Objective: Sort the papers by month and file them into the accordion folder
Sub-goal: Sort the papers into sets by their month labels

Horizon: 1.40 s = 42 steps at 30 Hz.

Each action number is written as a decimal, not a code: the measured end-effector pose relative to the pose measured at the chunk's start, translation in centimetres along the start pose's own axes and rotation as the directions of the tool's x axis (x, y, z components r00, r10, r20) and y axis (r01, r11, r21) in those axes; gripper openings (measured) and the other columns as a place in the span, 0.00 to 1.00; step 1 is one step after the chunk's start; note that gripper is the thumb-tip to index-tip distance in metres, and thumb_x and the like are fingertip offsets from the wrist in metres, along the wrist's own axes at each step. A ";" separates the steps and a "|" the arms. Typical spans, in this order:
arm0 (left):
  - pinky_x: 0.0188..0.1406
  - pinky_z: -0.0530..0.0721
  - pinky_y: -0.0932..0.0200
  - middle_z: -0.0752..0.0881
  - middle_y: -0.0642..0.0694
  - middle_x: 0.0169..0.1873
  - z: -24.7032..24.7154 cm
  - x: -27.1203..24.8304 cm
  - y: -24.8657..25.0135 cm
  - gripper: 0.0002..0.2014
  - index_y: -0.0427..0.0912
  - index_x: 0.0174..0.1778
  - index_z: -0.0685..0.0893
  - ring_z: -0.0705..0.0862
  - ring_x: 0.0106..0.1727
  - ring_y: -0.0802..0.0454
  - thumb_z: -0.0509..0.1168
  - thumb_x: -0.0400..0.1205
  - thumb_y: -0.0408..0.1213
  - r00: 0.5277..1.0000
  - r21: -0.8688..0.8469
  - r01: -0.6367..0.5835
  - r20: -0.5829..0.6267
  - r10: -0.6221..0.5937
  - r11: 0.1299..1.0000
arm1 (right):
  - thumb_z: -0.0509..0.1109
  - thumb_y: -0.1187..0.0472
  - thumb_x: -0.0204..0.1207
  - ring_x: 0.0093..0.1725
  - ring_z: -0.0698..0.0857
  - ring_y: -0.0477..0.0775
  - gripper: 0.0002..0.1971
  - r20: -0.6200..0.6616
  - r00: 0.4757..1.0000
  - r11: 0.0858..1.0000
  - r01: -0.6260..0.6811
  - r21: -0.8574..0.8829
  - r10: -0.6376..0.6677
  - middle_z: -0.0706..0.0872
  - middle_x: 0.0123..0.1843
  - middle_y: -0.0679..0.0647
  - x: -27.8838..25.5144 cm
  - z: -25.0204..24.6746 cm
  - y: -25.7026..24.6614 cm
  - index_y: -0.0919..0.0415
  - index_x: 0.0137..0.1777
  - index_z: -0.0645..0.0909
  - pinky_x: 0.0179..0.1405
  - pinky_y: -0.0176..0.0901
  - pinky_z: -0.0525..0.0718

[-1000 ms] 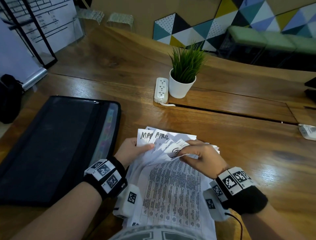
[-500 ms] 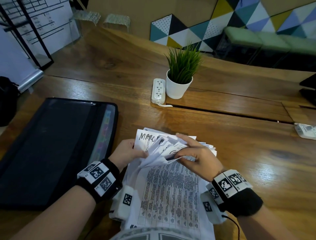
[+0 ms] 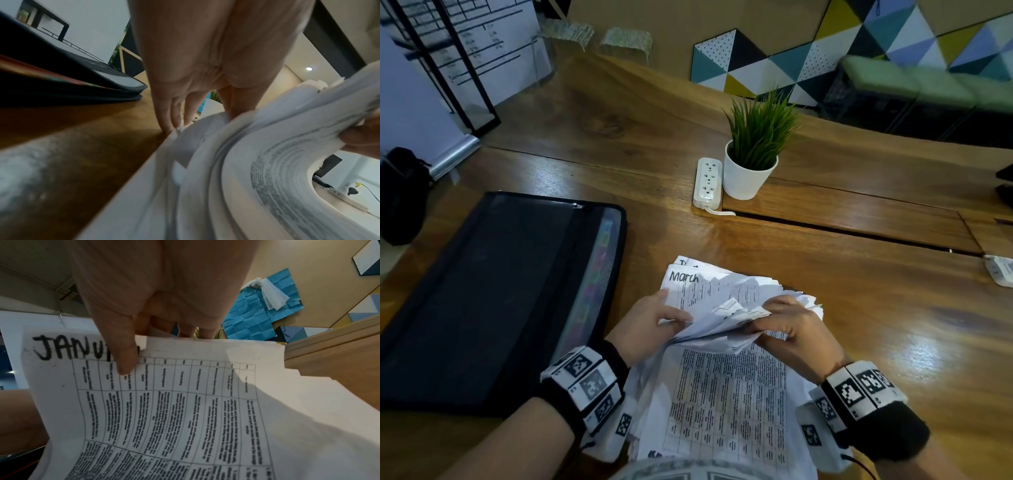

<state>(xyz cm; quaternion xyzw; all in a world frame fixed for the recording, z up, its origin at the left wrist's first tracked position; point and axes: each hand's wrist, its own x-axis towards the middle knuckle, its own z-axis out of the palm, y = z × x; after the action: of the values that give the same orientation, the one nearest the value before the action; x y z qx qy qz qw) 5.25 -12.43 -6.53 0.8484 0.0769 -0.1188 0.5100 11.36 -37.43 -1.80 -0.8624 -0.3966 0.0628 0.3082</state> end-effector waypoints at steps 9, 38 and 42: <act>0.51 0.72 0.78 0.79 0.53 0.56 -0.1 0.5 0.8 0.11 0.43 0.57 0.89 0.78 0.61 0.57 0.67 0.81 0.37 0.997 0.115 -0.004 -0.072 0.012 0.993 | 0.66 0.50 0.69 0.48 0.81 0.42 0.11 0.010 0.999 0.998 -0.038 0.050 0.038 0.87 0.45 0.34 0.0 0.1 -0.3 0.44 0.47 0.89 0.49 0.39 0.78; 0.51 0.86 0.52 0.83 0.41 0.60 0.3 0.1 1.8 0.13 0.33 0.52 0.87 0.85 0.53 0.42 0.66 0.72 0.22 0.862 0.522 -0.380 -0.099 0.497 0.764 | 0.64 0.47 0.69 0.48 0.82 0.43 0.13 0.038 0.995 0.995 -0.094 0.041 0.093 0.87 0.45 0.35 -0.2 0.1 0.0 0.43 0.48 0.89 0.50 0.38 0.80; 0.30 0.87 0.56 0.84 0.47 0.53 0.4 -0.1 2.0 0.14 0.38 0.47 0.88 0.78 0.51 0.50 0.71 0.67 0.22 0.817 0.569 -0.404 -0.127 0.562 0.716 | 0.64 0.47 0.69 0.48 0.82 0.44 0.14 0.020 0.996 0.995 -0.086 0.045 0.085 0.87 0.44 0.36 -0.3 0.1 -0.3 0.45 0.48 0.89 0.49 0.39 0.80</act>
<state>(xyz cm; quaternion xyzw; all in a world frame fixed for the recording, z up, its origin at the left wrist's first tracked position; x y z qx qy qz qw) 5.61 -13.74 -5.01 0.9508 -0.1106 0.1304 0.2584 10.95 -37.41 -1.77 -0.8707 -0.3604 0.0932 0.3214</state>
